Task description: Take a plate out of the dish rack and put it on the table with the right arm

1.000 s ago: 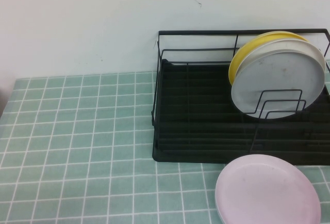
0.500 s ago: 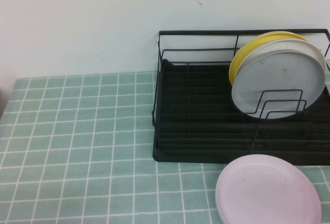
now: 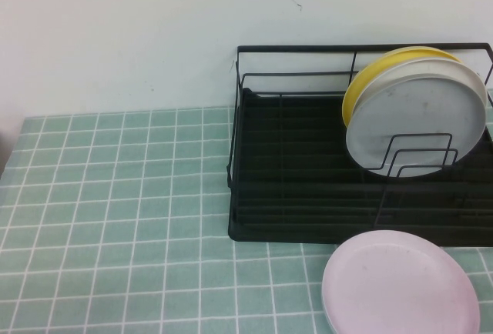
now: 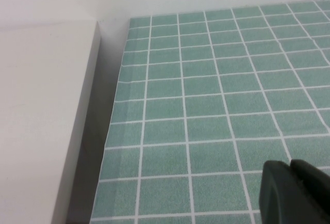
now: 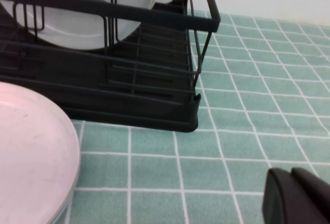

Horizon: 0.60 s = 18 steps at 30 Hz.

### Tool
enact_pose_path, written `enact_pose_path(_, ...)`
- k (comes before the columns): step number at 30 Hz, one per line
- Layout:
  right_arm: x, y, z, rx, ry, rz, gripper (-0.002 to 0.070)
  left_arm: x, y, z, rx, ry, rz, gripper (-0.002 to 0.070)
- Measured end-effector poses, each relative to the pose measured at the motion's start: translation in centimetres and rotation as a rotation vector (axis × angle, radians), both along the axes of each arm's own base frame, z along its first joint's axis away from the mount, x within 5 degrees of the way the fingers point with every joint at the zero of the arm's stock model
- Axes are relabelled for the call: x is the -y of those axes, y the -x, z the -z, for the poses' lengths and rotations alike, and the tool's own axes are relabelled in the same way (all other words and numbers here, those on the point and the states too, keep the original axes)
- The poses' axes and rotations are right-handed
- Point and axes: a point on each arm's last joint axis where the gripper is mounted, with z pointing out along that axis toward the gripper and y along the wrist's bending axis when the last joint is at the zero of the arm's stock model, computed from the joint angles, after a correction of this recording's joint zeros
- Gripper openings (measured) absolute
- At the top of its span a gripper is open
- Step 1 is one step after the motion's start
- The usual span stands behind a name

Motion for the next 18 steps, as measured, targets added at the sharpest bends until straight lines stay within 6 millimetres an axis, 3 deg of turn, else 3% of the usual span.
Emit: enact_pose_path(18,0.04,0.03,0.02,-0.008,0.006,0.002,-0.0001,0.0,0.0,0.0,0.0,0.0,0.0,-0.0004)
